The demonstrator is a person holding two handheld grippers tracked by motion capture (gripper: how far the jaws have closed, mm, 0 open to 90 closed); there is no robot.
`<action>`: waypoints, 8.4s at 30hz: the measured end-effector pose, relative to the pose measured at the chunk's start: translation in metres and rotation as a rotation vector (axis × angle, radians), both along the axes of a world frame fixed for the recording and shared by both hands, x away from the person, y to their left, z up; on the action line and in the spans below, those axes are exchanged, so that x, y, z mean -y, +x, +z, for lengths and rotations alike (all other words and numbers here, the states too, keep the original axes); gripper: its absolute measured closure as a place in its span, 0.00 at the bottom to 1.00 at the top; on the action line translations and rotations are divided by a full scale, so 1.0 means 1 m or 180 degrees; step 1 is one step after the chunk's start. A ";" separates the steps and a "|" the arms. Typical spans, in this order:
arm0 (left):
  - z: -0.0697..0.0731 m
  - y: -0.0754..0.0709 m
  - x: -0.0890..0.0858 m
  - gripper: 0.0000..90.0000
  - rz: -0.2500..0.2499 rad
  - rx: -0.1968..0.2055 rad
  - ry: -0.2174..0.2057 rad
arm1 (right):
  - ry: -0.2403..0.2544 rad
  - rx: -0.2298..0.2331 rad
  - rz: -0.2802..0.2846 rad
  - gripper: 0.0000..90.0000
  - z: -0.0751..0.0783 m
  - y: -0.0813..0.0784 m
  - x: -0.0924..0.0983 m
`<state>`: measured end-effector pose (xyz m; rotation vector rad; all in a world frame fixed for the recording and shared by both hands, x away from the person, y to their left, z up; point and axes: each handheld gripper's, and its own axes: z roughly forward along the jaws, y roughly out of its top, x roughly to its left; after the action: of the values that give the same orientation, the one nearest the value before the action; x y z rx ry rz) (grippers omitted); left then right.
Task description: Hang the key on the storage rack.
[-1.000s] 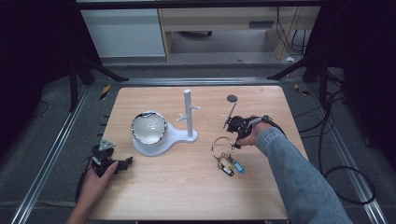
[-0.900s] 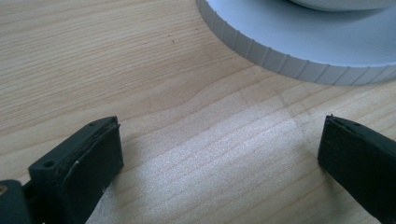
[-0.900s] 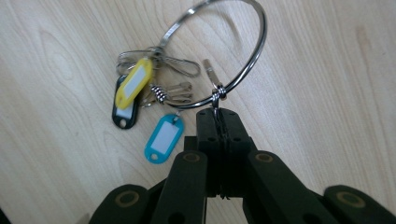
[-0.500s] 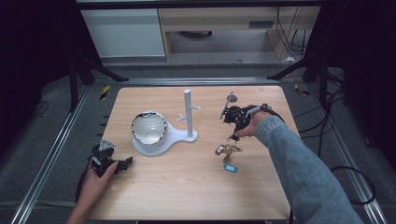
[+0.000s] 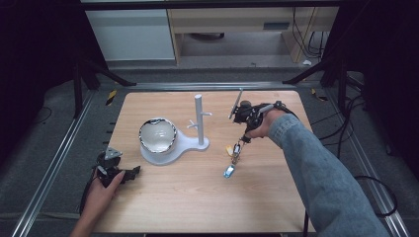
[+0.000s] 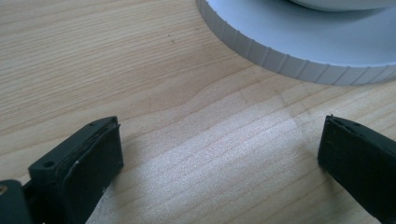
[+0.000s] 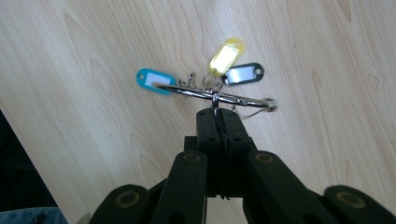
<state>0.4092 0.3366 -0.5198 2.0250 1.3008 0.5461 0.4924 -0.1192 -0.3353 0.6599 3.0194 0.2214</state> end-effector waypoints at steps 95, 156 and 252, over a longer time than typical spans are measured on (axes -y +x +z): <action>0.000 0.000 0.000 0.00 0.0001 -0.0002 -0.0001 | 0.0059 0.0204 0.0154 0.98 0.095 0.019 -0.032; 0.000 0.000 0.000 0.00 0.0000 -0.0003 0.0000 | 0.0093 0.0242 0.0349 0.98 0.114 0.038 -0.092; 0.000 0.000 0.000 0.00 0.0006 0.0004 -0.0011 | 0.0831 0.1199 -0.0508 0.07 0.070 0.065 -0.018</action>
<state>0.4092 0.3364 -0.5200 2.0206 1.3023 0.5455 0.5573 -0.1010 -0.2655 0.7713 2.5864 0.6588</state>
